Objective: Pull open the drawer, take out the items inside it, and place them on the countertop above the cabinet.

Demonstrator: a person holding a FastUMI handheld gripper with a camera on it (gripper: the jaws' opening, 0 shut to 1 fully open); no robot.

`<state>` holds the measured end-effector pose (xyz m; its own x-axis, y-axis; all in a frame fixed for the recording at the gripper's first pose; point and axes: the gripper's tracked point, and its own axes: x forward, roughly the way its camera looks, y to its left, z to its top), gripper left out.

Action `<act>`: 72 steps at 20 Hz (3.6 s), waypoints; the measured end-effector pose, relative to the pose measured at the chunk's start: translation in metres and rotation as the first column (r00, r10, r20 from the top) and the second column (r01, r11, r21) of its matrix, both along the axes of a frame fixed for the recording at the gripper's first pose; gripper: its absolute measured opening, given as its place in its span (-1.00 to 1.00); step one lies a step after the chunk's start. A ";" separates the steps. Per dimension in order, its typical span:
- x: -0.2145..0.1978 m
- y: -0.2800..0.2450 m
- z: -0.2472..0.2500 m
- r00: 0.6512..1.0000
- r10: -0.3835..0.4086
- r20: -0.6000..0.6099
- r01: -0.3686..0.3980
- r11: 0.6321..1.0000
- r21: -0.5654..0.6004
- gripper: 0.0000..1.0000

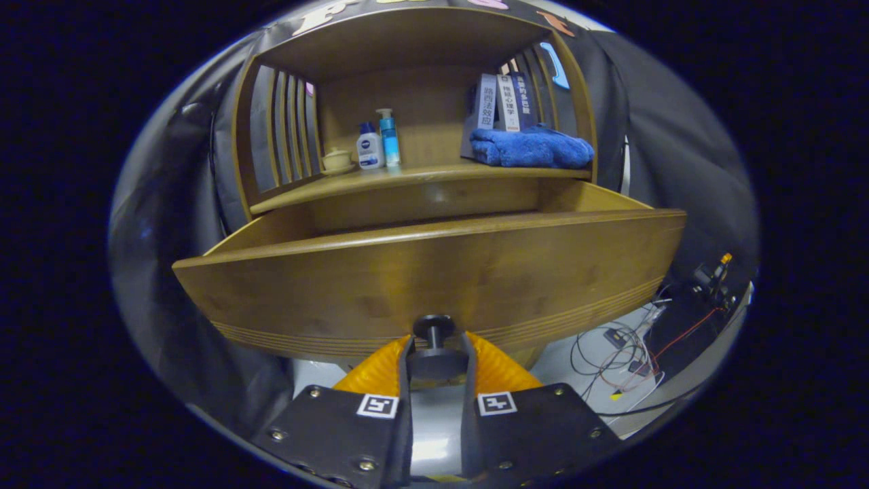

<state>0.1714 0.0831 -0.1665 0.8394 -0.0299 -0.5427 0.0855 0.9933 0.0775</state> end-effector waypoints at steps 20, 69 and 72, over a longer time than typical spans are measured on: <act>-0.008 0.003 0.108 0.973 -0.026 0.230 0.027 1.000 -0.004 0.04; 0.128 -0.009 0.088 0.904 -0.112 -0.412 0.051 0.986 -0.157 -0.34; 0.120 -0.006 0.101 0.900 -0.128 -0.416 0.048 0.979 -0.197 -0.33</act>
